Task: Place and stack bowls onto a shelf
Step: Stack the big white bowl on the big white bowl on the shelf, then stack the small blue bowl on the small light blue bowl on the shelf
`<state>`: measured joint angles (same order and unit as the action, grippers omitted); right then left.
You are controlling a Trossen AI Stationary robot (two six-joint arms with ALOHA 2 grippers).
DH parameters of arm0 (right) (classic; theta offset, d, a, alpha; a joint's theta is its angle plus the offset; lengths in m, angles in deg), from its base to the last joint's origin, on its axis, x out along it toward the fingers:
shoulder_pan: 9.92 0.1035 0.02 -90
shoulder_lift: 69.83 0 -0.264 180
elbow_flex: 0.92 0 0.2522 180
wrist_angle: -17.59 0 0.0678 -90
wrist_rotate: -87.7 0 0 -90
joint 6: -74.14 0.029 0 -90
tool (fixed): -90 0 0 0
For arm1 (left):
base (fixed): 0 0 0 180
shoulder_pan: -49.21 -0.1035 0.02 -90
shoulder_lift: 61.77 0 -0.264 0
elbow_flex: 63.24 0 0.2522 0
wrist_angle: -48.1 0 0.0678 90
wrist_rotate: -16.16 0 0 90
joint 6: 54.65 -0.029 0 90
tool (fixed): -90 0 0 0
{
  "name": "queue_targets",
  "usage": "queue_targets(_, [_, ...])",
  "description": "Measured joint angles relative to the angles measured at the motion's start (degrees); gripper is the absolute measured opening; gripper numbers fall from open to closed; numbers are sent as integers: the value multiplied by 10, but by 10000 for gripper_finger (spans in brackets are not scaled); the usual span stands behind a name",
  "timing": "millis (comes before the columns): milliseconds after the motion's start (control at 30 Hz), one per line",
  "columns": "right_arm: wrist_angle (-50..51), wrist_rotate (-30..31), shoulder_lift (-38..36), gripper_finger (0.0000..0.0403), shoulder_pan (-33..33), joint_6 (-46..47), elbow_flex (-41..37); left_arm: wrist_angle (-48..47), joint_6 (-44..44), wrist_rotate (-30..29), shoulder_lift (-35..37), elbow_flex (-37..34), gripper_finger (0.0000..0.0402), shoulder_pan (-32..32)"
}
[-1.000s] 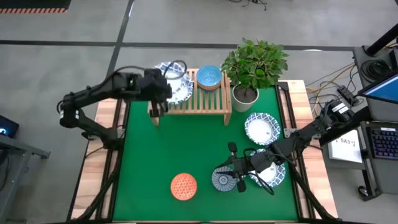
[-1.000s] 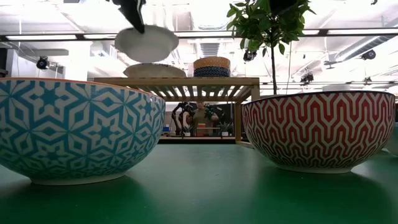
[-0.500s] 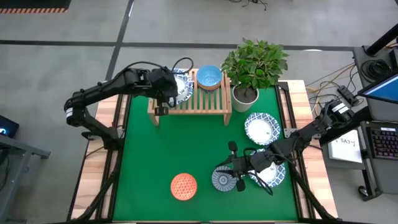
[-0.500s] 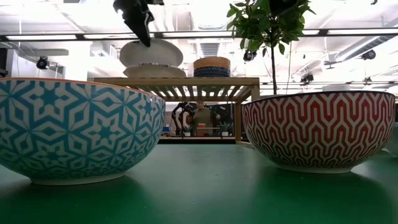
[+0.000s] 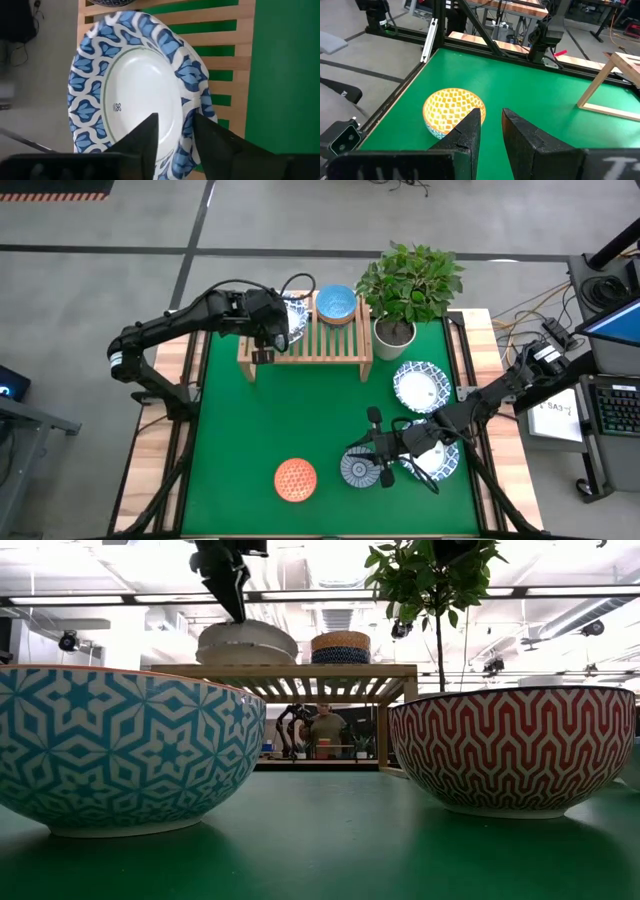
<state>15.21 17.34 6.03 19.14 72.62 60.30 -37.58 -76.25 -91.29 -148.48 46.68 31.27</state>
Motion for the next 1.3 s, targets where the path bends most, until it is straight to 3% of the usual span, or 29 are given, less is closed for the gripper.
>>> queue_targets(333, [0, 0, 0, 68, 0, 0, 0, -64, 51, 10, 5, 46, 161, 3])
queue_targets(533, [0, 0, 0, 68, 0, 4, 0, -76, 125, 152, 27, 36, 159, 6])
queue_targets(667, [1, 0, 0, 68, 0, 18, 0, -75, 173, 161, 48, 34, 159, 32])
queue_targets(900, [3, 33, 9, 68, 0, 46, 0, -26, 234, 160, 108, -3, 158, 129])
queue_targets(1100, [9, 46, 16, 68, -3, 100, 0, 105, 302, 152, 179, -114, 158, 245])
queue_targets(1300, [19, 44, 16, 68, 2, 162, 3, 219, 344, 78, 221, -225, 158, 361])
